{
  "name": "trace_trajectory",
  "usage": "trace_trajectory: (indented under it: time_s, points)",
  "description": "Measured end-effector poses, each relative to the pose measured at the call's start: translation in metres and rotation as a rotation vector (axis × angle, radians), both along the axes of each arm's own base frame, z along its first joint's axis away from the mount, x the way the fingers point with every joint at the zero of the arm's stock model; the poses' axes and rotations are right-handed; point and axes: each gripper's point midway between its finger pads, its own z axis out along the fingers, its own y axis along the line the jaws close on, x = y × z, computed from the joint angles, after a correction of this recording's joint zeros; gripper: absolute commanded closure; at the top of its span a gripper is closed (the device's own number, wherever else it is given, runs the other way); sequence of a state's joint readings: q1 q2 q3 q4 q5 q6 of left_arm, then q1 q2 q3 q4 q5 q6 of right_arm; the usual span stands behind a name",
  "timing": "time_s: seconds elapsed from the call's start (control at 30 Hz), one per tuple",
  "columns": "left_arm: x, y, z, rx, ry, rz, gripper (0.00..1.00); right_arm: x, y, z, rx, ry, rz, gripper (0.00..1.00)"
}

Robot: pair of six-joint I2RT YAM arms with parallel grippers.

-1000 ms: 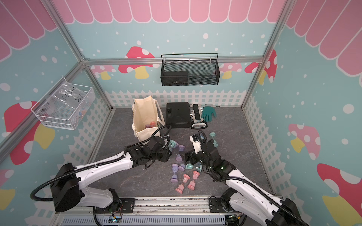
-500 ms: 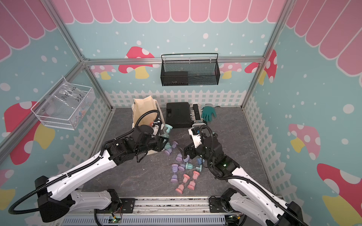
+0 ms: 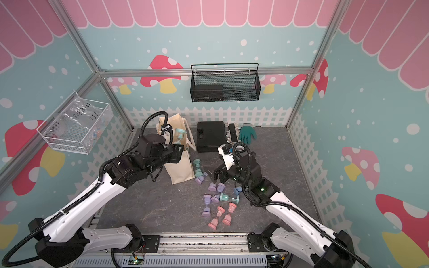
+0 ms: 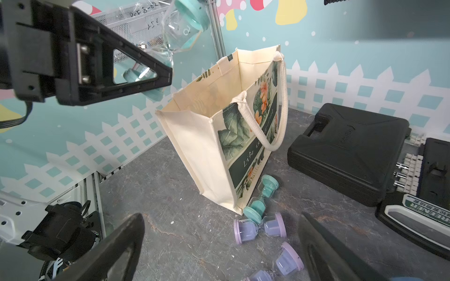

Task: Put the hourglass into the canvas bag
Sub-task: Place the hourglass in the canvas bag.

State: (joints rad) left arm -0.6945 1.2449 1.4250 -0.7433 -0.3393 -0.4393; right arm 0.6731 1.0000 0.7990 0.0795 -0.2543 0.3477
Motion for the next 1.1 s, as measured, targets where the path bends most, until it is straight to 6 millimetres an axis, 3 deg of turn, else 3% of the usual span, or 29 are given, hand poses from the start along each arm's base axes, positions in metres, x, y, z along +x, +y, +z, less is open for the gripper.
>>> trace_trajectory:
  time_s: [0.3, 0.6, 0.87, 1.1]
  points:
    - [0.056, 0.028, -0.027, 0.024, 0.089, 0.160, 0.78, 0.014, 0.018, -0.003, 0.005, 0.004, 0.032, 0.01]
    - [0.105, 0.036, -0.066, 0.063, 0.182, 0.241, 0.78, 0.022, 0.027, -0.007, 0.007, 0.004, 0.040, 0.00]
    - [0.131, 0.032, -0.106, 0.090, 0.271, 0.255, 0.79, 0.027, 0.033, -0.015, 0.001, 0.016, 0.052, 0.00]
    - [0.143, 0.045, -0.147, 0.079, 0.371, 0.290, 0.78, 0.031, 0.037, -0.020, -0.001, 0.020, 0.056, 0.00]
